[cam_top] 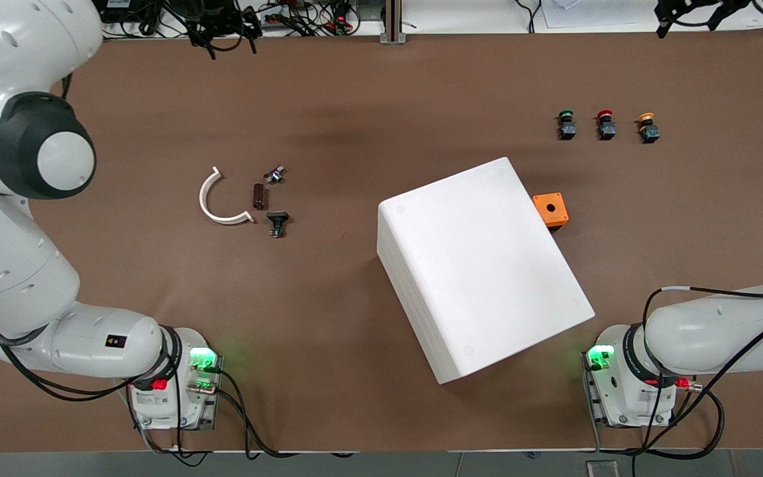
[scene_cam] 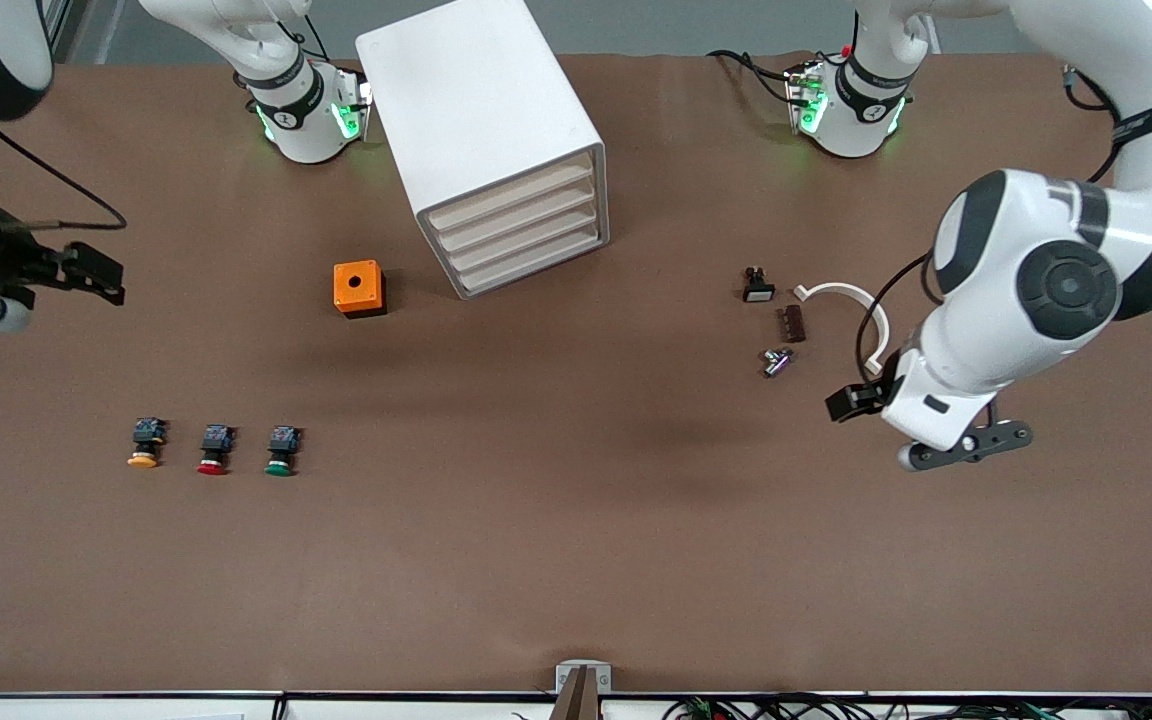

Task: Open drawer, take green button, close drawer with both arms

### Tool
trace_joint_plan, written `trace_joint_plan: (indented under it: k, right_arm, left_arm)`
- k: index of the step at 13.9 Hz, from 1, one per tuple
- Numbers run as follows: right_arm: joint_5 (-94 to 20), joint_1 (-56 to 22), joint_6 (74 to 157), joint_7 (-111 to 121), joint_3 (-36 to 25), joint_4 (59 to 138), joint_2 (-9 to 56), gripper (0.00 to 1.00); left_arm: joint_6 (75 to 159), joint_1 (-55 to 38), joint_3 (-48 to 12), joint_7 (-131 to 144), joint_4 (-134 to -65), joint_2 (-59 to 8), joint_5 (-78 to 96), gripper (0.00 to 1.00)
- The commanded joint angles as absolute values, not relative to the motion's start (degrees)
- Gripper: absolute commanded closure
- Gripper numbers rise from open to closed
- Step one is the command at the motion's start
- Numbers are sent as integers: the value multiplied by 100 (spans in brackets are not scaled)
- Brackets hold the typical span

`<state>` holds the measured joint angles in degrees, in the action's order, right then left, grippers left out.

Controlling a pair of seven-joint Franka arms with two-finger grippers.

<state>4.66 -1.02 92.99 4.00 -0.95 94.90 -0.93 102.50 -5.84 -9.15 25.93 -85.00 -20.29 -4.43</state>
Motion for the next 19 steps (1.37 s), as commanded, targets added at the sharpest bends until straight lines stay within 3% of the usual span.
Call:
trace_joint_plan:
  k: [1,7,13,19]
  right_arm:
    - [352,-44,9132,492,-70,9387,-158,0]
    - [343,114,9061,448,-62,8923,-88,0]
    - [-332,359,8930,448,-70,8526,26,0]
    - [-194,387,8771,475,-44,8508,-9,0]
  left_arm:
    - [9740,-229,-976,1971,-8543,-1469,-536,0]
    - [8676,9,-984,1521,-8534,-844,-536,0]
    - [8341,158,-967,1468,-8543,-721,-466,0]
    - [8271,167,-967,1485,-8578,-203,-247,0]
